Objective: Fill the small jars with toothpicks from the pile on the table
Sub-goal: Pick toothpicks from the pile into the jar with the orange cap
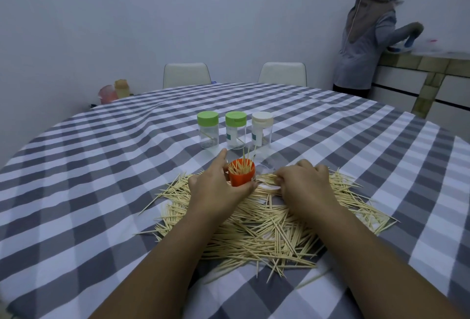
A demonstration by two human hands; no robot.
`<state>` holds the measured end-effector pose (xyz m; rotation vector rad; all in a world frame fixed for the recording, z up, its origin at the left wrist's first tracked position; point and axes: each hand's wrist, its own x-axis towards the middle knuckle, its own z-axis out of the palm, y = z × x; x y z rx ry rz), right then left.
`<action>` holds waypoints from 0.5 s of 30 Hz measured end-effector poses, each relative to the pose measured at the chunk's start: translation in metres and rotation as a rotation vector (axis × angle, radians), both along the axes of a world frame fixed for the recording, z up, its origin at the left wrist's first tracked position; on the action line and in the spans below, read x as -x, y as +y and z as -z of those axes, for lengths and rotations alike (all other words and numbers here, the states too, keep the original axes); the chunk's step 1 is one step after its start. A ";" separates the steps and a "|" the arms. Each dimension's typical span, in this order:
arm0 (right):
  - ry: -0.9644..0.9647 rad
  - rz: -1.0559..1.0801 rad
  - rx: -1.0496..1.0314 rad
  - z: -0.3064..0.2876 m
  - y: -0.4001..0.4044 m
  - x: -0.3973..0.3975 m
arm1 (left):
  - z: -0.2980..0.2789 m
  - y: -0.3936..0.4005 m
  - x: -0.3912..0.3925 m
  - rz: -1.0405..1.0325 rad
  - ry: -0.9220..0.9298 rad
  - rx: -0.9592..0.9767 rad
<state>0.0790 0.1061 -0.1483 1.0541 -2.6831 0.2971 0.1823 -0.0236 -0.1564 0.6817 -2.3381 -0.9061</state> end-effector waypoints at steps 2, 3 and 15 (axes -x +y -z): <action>-0.045 0.002 0.060 -0.002 0.001 0.001 | 0.000 0.000 0.000 0.001 -0.005 -0.001; -0.064 -0.003 0.078 -0.002 0.001 0.002 | 0.000 0.000 0.000 0.003 -0.005 0.000; -0.620 -0.149 0.851 -0.002 -0.010 -0.007 | 0.008 0.001 0.005 0.092 -0.048 0.009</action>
